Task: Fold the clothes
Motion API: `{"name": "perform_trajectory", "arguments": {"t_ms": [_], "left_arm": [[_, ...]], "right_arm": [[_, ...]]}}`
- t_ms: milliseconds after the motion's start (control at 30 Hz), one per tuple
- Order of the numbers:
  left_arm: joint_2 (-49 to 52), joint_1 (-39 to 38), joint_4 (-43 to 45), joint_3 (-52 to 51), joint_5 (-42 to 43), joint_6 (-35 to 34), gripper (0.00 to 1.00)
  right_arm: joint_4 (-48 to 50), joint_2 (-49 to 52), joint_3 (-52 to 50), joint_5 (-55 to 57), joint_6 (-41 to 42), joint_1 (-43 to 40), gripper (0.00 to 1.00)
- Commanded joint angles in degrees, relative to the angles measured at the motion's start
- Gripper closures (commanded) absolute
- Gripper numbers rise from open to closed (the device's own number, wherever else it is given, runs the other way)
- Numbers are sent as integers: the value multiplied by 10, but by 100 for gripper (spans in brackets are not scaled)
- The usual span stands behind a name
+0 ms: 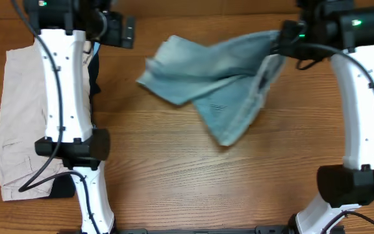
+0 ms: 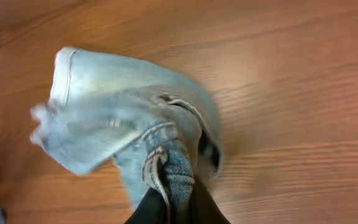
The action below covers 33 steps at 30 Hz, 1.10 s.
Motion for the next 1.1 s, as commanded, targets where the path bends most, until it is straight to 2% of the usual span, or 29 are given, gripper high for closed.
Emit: {"name": "perform_trajectory", "arguments": {"t_ms": [0,233,433,767,1067], "left_arm": [[-5,-61,-1,-8,40,31,0],[-5,-203,37,-108,38,78,0],[-5,-295,126,-237,39,114,0],[-5,-384,248,-411,86,156,0],[-5,-459,353,-517,63,201,0]], "right_arm": [[12,-3,-33,-45,-25,-43,96],[51,-2,-114,-71,-42,-94,95],[72,-2,-131,-71,-42,-128,94],[77,-2,-131,-71,-52,-165,91],[77,-2,-131,-71,-52,-165,89]]}}
